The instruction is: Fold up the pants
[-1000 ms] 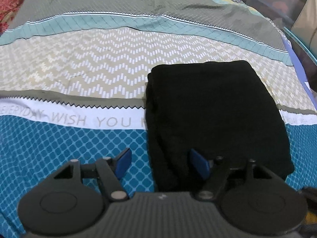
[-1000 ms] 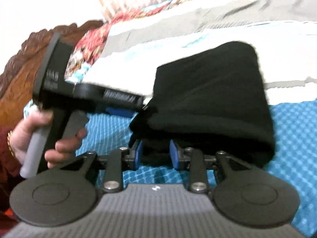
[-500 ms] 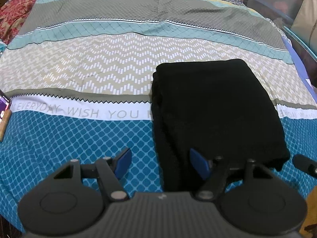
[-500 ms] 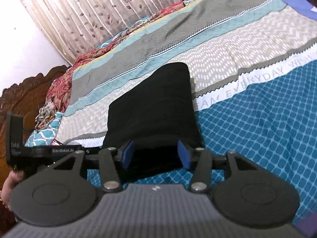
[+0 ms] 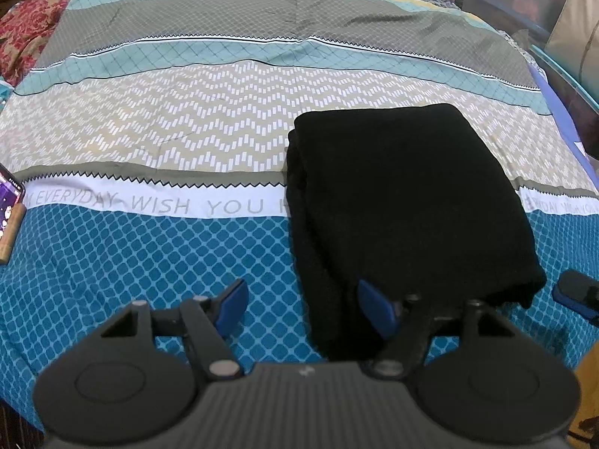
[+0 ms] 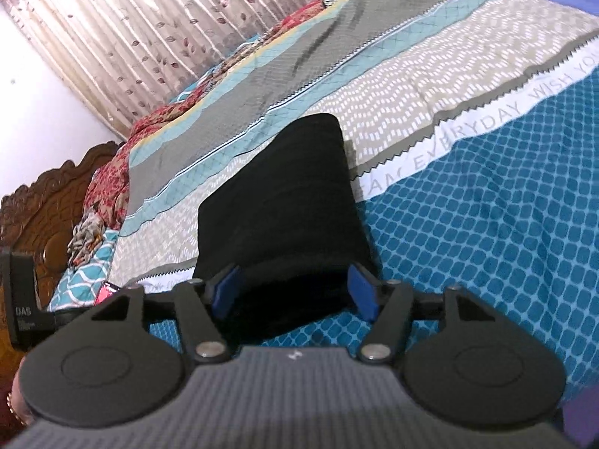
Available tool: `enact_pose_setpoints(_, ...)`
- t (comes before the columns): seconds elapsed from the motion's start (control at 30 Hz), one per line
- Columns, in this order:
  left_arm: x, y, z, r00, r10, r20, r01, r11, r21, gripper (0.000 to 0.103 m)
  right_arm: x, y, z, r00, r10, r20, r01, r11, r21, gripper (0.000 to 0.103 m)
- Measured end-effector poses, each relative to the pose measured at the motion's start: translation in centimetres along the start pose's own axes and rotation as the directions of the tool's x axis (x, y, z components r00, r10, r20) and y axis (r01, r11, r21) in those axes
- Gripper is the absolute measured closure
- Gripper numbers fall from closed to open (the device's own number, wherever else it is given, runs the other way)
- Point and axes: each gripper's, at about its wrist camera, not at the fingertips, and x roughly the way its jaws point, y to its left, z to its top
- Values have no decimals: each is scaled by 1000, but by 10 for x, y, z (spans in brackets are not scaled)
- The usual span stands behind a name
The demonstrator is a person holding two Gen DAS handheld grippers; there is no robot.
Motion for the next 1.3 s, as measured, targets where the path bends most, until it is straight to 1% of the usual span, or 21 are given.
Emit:
enact_pose_setpoints(0.17, -1, 4, -4, 1000, -10, -5, 10, 1000, -8, 36, 3, -3, 0, 999, -20, -25, 20, 1000, 10, 32)
enact_pose_setpoints(0.3, -3, 9, -6, 1000, -26, -6, 26, 999, -19, 35, 5, -4, -2, 997, -66, -44, 66, 998, 4, 32)
enact_pose_setpoints(0.37, -4, 11, -8, 1000, -20, -8, 20, 1000, -21, 35, 6, -6, -5, 994, -92, -53, 93, 996, 3, 32)
enact_pose_setpoints(0.47, -3, 16, -13, 999, -24, -30, 23, 999, -37, 35, 9, -9, -10, 991, -103, -84, 105, 994, 18, 32)
enact_pose_setpoints(0.57, 4, 22, -20, 998, -9, -54, 7, 999, -49, 35, 13, -11, -16, 986, -110, -121, 115, 993, 32, 32)
enact_pose_setpoints(0.67, 11, 30, -27, 996, 2, -85, -8, 997, -70, 35, 19, -17, -20, 980, -115, -164, 130, 988, 82, 31)
enact_pose_setpoints(0.8, 19, 36, -36, 994, 30, -109, -38, 996, -75, 35, 18, -20, -22, 981, -109, -163, 129, 985, 118, 27)
enact_pose_setpoints(0.9, 22, 37, -40, 993, 38, -113, -46, 997, -65, 35, 17, -20, -22, 981, -111, -159, 132, 983, 130, 26)
enact_pose_setpoints(0.97, 23, 35, -41, 993, 37, -111, -44, 998, -55, 30, 16, -19, -23, 982, -110, -156, 131, 982, 137, 24)
enact_pose_setpoints(1.0, 23, 34, -42, 993, 34, -110, -40, 998, -51, 25, 16, -18, -24, 982, -108, -154, 130, 982, 139, 23)
enact_pose_setpoints(1.07, 24, 32, -43, 993, 37, -110, -42, 998, -38, 22, 17, -16, -24, 983, -101, -156, 124, 982, 142, 20)
enact_pose_setpoints(1.13, 26, 30, -44, 993, 38, -109, -41, 999, -23, 17, 18, -16, -24, 983, -84, -161, 107, 984, 140, 14)
enact_pose_setpoints(1.17, 27, 29, -45, 993, 36, -110, -39, 999, -19, 16, 18, -16, -25, 984, -75, -161, 98, 985, 141, 13)
enact_pose_setpoints(1.23, 28, 30, -45, 993, 32, -112, -34, 999, -19, 9, 18, -17, -25, 986, -64, -156, 87, 986, 143, 10)
enact_pose_setpoints(1.3, 30, 32, -45, 993, 29, -114, -31, 999, -18, 7, 19, -18, -26, 987, -52, -154, 75, 987, 145, 8)
